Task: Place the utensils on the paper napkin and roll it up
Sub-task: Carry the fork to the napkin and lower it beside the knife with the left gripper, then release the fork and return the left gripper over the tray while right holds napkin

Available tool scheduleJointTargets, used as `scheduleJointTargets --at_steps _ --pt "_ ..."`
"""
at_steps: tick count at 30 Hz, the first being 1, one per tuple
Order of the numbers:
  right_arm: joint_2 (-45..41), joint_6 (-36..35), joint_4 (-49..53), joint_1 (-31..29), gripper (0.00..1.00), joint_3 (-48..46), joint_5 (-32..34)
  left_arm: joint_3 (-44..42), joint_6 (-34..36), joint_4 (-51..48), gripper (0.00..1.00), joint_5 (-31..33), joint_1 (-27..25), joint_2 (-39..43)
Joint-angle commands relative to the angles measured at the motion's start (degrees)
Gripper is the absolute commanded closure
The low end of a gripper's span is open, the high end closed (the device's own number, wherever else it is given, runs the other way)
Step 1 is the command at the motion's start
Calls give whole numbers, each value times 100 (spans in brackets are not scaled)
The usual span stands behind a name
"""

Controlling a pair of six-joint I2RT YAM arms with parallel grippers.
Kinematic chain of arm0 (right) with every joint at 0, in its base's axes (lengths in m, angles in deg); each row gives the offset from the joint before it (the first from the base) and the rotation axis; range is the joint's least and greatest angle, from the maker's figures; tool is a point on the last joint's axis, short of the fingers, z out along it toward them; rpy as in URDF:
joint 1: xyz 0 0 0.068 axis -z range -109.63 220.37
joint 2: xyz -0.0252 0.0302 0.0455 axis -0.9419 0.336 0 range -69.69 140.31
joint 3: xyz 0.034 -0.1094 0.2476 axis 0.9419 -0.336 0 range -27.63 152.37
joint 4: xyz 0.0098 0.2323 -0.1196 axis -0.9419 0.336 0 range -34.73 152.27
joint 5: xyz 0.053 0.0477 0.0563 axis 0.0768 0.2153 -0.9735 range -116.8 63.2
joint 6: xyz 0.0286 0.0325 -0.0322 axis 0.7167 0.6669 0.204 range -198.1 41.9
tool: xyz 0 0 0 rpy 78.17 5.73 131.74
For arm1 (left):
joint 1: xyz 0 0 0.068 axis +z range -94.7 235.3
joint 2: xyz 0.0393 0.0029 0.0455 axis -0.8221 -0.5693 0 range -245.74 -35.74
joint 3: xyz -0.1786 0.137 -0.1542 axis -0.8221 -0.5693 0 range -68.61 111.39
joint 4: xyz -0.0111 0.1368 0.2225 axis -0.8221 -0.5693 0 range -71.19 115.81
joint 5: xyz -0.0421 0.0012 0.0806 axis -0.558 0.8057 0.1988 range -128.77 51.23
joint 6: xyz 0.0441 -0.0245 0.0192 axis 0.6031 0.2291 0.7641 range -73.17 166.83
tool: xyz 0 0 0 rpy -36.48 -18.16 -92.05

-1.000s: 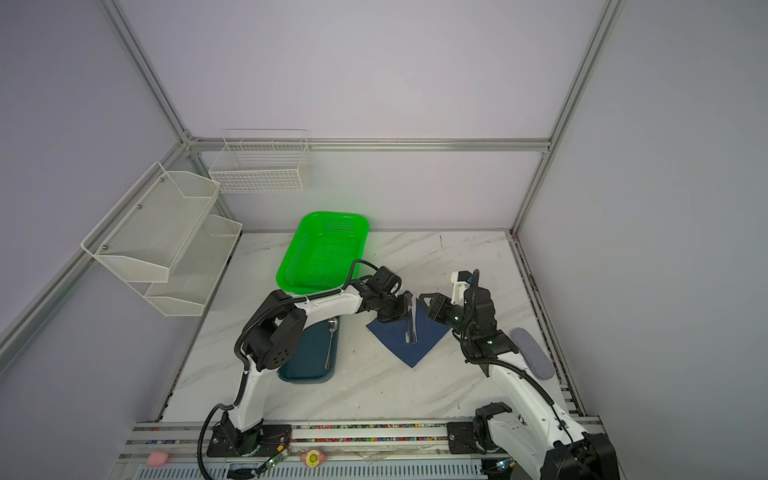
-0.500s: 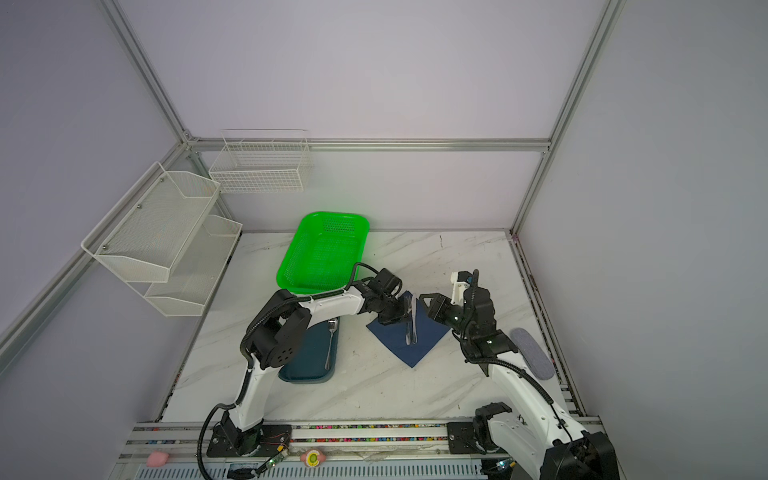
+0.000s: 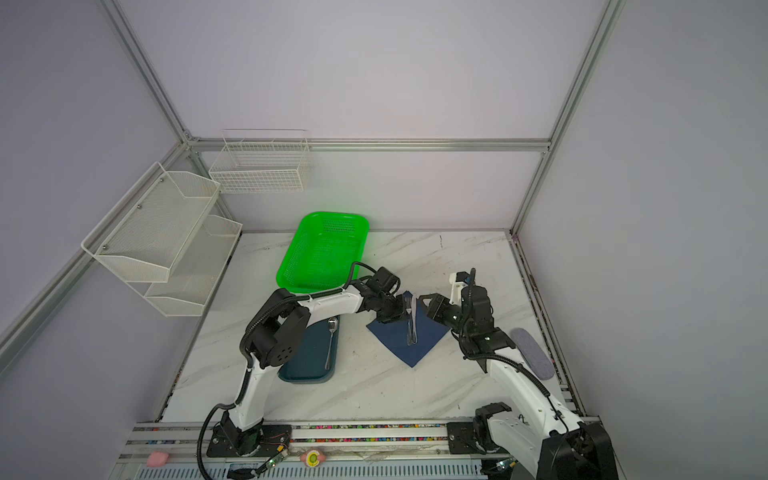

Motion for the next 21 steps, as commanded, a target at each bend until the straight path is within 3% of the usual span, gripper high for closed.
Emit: scheduleJointTargets --at_steps 1,4,10,12,14,15,21 --pt "15 -16 25 2 48 147 -19 201 19 192 84 -148 40 138" --pt "31 -99 45 -4 47 191 -13 91 217 456 81 -252 31 348" --pt "-257 -902 1323 -4 42 865 1405 -489 1196 597 79 342 65 1441" --pt "-468 -971 1332 0 32 936 1586 -715 1452 632 77 540 64 1786" --pt "-682 -985 1154 -1 11 904 1528 -1029 1649 760 77 868 73 2264" --pt "-748 -941 1077 -3 3 905 1444 -1239 1753 875 78 1018 76 2478" --pt "-925 491 645 2 3 928 1449 -2355 2293 1142 76 2207 103 3870"
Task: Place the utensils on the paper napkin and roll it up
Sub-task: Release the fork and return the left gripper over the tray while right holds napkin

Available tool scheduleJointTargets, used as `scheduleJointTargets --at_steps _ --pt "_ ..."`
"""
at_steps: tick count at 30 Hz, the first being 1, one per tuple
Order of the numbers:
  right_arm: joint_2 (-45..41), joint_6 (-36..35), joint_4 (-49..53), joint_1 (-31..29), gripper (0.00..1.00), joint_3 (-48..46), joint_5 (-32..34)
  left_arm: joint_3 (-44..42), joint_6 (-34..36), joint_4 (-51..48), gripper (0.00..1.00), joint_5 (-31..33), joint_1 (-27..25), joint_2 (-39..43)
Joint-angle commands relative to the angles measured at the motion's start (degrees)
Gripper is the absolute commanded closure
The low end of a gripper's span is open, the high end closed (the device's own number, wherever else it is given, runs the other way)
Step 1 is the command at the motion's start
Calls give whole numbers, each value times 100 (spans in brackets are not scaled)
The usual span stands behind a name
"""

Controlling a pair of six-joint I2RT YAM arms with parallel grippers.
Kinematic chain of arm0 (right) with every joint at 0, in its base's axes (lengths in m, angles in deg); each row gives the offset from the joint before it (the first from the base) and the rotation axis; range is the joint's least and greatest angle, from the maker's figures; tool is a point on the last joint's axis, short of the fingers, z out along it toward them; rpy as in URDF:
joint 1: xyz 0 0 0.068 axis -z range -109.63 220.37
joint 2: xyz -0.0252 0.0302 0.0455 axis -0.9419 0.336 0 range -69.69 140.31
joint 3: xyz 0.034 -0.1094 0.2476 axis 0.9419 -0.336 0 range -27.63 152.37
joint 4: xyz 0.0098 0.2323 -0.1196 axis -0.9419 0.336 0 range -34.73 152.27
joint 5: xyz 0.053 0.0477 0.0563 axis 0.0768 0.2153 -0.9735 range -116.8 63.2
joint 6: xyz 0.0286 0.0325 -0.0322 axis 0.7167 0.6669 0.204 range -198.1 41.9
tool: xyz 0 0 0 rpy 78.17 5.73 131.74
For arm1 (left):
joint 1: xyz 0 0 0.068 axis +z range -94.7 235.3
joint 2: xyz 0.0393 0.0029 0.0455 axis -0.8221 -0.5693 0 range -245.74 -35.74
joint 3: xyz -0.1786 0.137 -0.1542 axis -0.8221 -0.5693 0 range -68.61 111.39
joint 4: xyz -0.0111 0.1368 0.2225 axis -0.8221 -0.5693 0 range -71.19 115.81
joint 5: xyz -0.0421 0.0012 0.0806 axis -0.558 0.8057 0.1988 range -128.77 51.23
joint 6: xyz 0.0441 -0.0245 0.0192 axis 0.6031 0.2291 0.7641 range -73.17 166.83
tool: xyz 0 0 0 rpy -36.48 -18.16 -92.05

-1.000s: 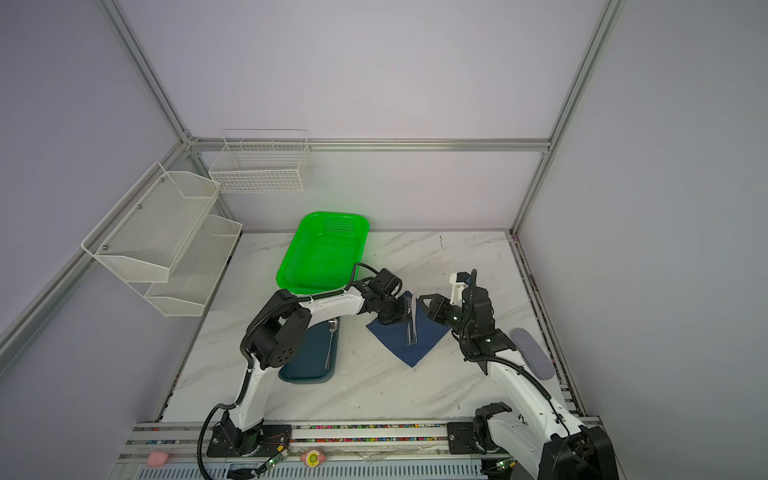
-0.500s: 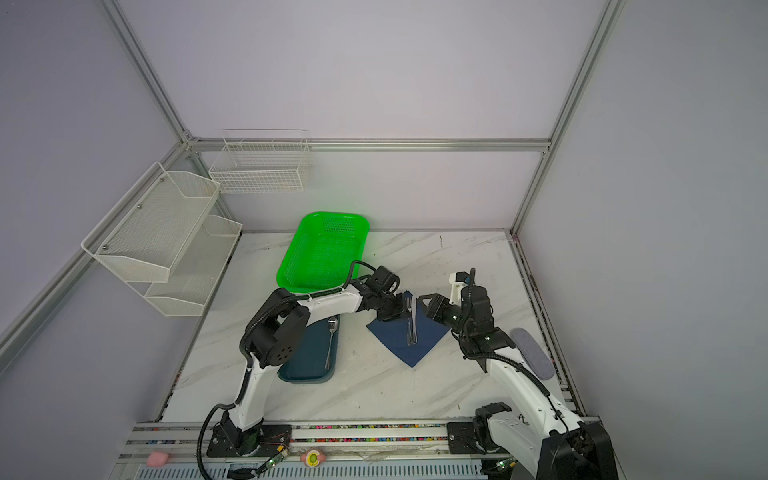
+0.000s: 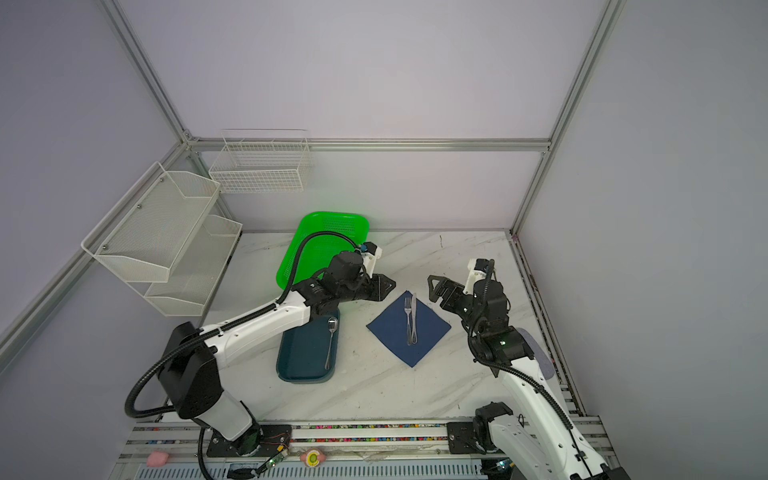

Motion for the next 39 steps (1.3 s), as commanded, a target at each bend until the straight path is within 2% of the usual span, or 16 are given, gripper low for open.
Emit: scheduleJointTargets --at_steps 1,5,8,13,18,22,28,34,39 --pt "-117 813 -658 -13 3 -131 -313 -773 456 178 76 1140 75 638" --pt "87 1677 -2633 -16 12 -847 -1634 -1609 488 189 74 1750 176 1651" --pt "365 2163 -3474 -126 15 -1117 -1979 -2263 236 232 71 1968 328 2173" --pt "529 1488 -2786 -847 15 -618 -1344 -3069 -301 260 71 1817 590 2837" --pt "1070 1006 -2167 -1683 17 -81 -808 -3577 -588 119 71 1770 731 3257" --pt "1540 904 -2041 -2311 21 115 -448 -3693 -997 -520 71 1895 974 3345" --pt "2329 627 -1639 -3072 26 633 -42 -3932 -829 -465 71 1222 1309 3466" --pt "3312 284 -640 -3615 29 1376 315 -3805 -822 -792 71 1229 1452 3213" --pt "3929 370 -476 -3930 34 1596 401 -3771 -830 -726 72 945 1552 2959"
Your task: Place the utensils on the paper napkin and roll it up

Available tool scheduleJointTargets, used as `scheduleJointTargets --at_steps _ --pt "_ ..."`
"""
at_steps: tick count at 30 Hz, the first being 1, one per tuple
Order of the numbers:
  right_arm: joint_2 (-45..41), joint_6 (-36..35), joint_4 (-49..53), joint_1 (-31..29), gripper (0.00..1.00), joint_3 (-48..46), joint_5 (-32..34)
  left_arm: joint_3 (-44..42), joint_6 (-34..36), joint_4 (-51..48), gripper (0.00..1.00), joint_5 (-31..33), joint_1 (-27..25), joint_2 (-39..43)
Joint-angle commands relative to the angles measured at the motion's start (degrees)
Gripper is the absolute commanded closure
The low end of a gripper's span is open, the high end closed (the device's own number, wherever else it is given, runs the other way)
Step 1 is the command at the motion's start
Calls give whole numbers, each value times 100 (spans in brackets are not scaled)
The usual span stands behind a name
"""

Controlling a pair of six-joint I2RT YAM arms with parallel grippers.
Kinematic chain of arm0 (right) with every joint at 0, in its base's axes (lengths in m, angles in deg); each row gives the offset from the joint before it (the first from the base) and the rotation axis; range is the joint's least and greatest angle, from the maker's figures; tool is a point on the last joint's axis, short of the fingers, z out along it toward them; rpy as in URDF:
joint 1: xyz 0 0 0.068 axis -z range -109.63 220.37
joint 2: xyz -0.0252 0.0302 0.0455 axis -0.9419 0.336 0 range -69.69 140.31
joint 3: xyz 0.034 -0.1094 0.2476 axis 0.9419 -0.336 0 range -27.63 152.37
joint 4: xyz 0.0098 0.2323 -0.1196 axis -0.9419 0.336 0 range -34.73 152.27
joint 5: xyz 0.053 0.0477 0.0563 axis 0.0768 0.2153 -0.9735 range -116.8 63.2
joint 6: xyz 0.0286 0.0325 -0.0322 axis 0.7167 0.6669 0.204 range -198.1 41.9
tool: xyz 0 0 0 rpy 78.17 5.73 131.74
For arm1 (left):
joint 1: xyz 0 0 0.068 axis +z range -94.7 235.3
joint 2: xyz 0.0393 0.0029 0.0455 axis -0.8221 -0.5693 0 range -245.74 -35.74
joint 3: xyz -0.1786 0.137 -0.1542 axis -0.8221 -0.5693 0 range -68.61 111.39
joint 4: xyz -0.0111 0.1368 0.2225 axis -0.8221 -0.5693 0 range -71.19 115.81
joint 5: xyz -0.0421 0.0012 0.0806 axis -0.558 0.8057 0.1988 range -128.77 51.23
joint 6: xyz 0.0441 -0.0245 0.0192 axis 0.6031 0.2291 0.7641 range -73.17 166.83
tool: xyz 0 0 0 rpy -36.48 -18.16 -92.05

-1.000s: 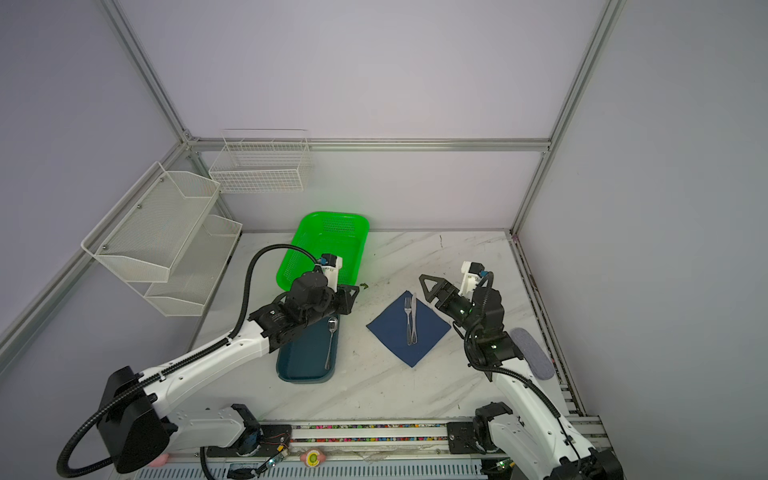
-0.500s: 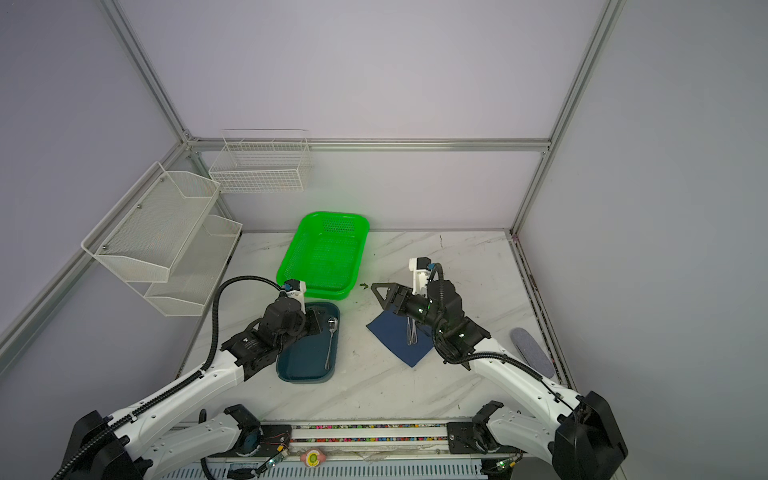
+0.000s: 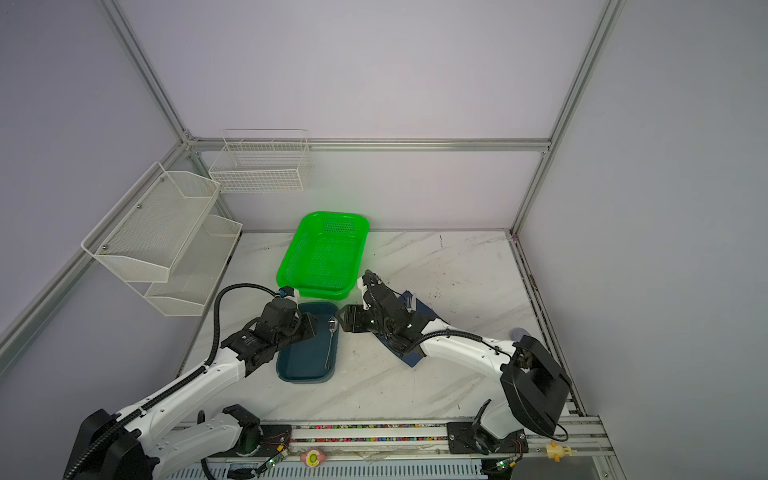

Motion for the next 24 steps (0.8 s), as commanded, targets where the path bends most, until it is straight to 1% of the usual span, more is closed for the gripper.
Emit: scheduleJointTargets --at_steps 1,5,7,12,15,17,24 --pt "274 35 373 -152 35 99 192 -60 -13 49 72 -296 68 -150" --pt "538 214 272 -246 35 105 205 -2 83 116 72 -671 103 -436" --pt "668 289 323 -247 37 170 232 193 155 -141 72 -750 105 -644" --pt "907 441 683 -248 40 408 463 517 542 -399 72 -971 107 -1167" --pt "948 596 755 -247 40 446 663 678 746 -482 72 -1217 107 -1508" --pt "938 686 730 -249 40 425 755 793 832 -621 72 -1267 107 -1729" --pt "991 746 715 -247 40 440 766 850 866 -544 69 -1455 92 -1942"
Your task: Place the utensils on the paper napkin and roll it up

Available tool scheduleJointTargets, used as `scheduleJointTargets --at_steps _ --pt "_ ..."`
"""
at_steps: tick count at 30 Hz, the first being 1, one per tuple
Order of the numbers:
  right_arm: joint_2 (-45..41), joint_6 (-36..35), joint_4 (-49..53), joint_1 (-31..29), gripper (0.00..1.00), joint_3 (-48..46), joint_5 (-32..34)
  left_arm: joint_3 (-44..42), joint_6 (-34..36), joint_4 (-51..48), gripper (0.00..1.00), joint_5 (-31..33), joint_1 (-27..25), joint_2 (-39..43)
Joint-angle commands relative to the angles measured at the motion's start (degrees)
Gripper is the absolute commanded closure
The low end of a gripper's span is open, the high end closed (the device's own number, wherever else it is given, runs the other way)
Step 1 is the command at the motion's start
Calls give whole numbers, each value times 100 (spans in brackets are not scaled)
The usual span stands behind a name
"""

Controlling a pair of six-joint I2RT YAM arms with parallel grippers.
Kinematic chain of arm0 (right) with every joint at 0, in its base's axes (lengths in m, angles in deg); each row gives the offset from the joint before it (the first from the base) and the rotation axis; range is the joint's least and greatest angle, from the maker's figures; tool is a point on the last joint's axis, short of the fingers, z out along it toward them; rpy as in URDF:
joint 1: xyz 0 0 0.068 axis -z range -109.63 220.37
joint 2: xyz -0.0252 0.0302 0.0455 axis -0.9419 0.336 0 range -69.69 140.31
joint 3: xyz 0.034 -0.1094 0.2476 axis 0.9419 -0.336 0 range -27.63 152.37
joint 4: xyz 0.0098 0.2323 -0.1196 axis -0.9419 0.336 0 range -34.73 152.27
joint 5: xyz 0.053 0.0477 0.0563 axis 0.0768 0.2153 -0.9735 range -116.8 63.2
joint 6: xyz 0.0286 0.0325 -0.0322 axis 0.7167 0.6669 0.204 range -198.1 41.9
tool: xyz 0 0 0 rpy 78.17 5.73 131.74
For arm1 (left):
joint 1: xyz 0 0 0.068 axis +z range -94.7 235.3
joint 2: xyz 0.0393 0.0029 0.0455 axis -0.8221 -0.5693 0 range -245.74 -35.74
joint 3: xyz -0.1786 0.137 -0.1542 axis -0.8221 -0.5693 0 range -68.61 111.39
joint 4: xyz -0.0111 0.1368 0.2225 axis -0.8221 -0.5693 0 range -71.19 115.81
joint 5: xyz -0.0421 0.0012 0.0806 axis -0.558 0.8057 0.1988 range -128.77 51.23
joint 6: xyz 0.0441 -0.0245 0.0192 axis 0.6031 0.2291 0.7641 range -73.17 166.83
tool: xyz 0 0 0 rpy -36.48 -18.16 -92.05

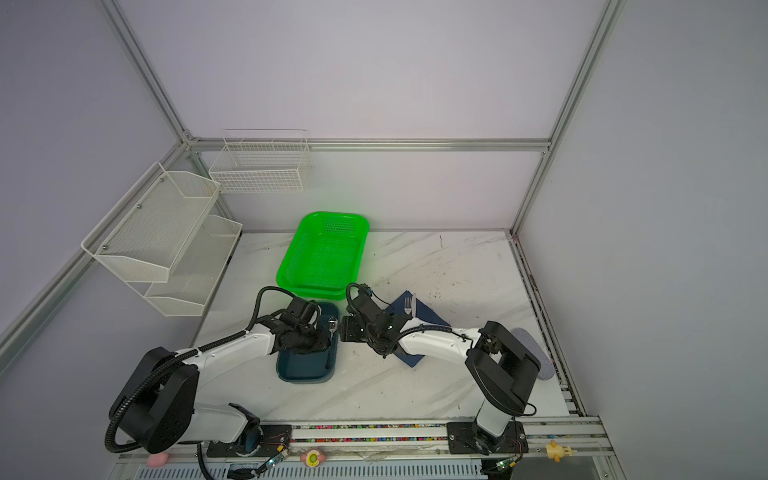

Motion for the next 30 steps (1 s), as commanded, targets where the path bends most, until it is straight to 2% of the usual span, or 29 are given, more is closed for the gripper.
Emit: scheduleJointTargets --at_steps 1,6,15,21,30 --pt "93 129 138 -15 41 137 121 483 192 36 69 -195 11 -20" --pt "36 -67 277 -20 40 366 -32 647 257 -113 65 100 -115 -30" --pt "-284 -14 174 -15 38 121 78 1053 354 -408 66 321 -213 -734" --pt "-484 124 -73 -16 38 -236 118 1334 465 -819 66 794 -331 -991" --pt "-309 282 -6 -16 37 -88 205 1615 598 -1318 74 1205 -516 -1539"
